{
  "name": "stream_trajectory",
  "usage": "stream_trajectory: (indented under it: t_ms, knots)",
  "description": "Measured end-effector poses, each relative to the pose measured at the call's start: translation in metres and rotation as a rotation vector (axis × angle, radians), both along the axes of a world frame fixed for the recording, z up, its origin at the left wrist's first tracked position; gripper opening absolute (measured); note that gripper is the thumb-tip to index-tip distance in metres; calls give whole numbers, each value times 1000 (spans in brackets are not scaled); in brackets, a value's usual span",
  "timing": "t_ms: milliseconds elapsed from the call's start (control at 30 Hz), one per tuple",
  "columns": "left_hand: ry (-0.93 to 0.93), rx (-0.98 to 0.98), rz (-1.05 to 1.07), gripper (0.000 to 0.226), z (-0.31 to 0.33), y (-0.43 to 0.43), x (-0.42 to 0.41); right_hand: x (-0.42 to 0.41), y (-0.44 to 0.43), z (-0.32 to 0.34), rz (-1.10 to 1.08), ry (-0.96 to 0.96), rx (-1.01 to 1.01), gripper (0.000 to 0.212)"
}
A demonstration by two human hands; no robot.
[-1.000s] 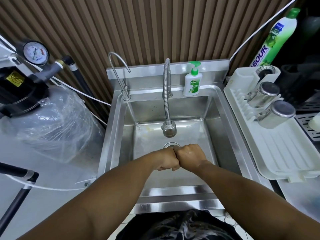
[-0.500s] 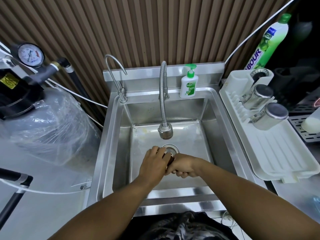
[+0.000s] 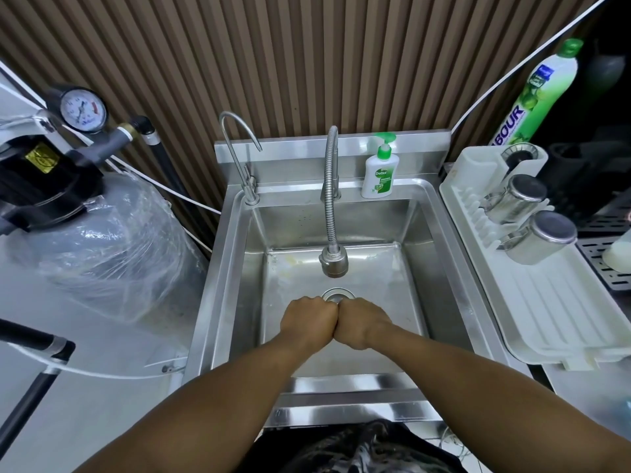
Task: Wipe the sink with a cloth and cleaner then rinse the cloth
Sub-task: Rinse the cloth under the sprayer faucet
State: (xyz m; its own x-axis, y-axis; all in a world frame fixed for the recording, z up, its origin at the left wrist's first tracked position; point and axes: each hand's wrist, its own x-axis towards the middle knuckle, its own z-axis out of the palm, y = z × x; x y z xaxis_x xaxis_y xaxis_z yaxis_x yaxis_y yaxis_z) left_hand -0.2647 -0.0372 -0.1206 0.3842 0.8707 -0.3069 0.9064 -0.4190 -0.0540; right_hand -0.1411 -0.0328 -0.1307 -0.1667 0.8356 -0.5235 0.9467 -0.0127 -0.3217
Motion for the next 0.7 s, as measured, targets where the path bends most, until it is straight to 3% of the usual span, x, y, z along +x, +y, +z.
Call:
stream_trajectory:
  t_ms: [233,500,567,633,700]
  knots:
    - [-182,-329,201,15,8,7,17,11,-10,-9,200,-223,267,29]
    - [-309,-488,288,8,-7,4,17,13,-11,-7,305,-274,244,25]
    - [-441,-525,357,14,-15,2,13,24,-2,0,222,-115,106,40]
    - [-637,-572,423,15,-18,-3,9,48,6,12,75,241,-99,54]
    - [-830,-603,471,21,-13,-10,9,72,5,27,-69,573,-198,43]
